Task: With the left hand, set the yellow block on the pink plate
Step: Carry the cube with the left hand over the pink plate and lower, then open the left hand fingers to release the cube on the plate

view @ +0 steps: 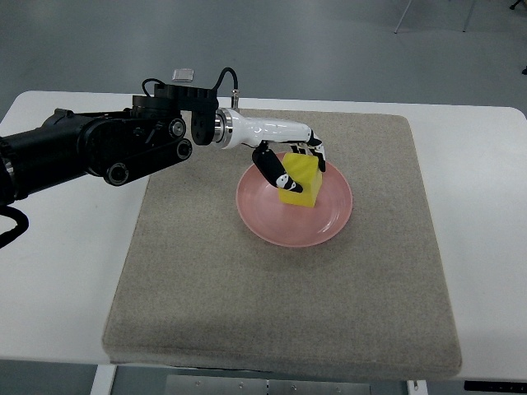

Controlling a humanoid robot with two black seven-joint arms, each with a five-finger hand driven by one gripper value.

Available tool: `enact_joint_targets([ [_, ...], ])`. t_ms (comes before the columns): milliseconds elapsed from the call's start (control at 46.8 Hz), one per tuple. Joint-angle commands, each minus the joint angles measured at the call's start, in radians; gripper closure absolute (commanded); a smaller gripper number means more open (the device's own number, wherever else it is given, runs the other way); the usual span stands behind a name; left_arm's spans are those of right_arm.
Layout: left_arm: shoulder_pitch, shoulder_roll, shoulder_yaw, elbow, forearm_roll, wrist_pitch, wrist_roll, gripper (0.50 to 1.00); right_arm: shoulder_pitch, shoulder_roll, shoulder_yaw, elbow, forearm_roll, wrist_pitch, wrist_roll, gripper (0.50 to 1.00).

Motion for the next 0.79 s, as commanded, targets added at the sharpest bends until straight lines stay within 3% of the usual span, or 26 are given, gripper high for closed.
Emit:
enact_joint_targets([
  [0, -0.003, -0.001, 0.018, 0.000, 0.002, -0.002, -0.001, 0.793, 0.000, 0.000, 0.000, 0.000, 0.000, 0.000, -0.001, 0.576],
  [214, -0.004, -0.016, 0.022, 0.003, 0.008, -0.003, 0.000, 0.787, 0.000, 0.000, 0.000, 0.000, 0.000, 0.000, -0.001, 0.576],
  [299, -0.004, -0.016, 0.022, 0.001, 0.009, -0.003, 0.000, 0.752, 0.000, 0.000, 0.000, 0.000, 0.000, 0.000, -0.001, 0.576],
  [470, -0.003, -0.015, 0.021, 0.000, 0.083, -0.002, -0.001, 0.622, 0.000, 0.000, 0.000, 0.000, 0.000, 0.000, -0.001, 0.576],
  [769, -0.007, -0.016, 0.009, -0.009, 0.103, 0.003, -0.001, 0.544, 0.000, 0.000, 0.000, 0.000, 0.000, 0.000, 0.001, 0.576],
])
